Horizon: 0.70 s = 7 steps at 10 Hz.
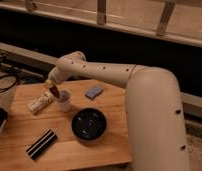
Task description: Place the pepper in the ceramic cup
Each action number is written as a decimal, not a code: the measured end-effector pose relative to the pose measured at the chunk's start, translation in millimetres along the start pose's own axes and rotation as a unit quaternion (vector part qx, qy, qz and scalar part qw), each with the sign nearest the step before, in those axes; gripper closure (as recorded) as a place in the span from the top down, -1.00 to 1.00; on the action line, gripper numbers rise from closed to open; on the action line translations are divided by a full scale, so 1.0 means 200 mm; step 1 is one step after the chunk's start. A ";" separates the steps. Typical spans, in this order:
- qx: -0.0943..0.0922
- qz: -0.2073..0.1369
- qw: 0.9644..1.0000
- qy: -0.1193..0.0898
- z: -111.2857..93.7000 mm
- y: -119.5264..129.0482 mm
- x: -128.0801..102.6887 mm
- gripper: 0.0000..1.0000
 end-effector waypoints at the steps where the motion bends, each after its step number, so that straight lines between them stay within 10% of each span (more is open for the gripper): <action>1: 0.001 -0.001 1.000 0.002 0.00 0.00 0.00 -0.38; 7: -0.001 -0.002 1.000 0.001 0.00 0.02 0.02 0.38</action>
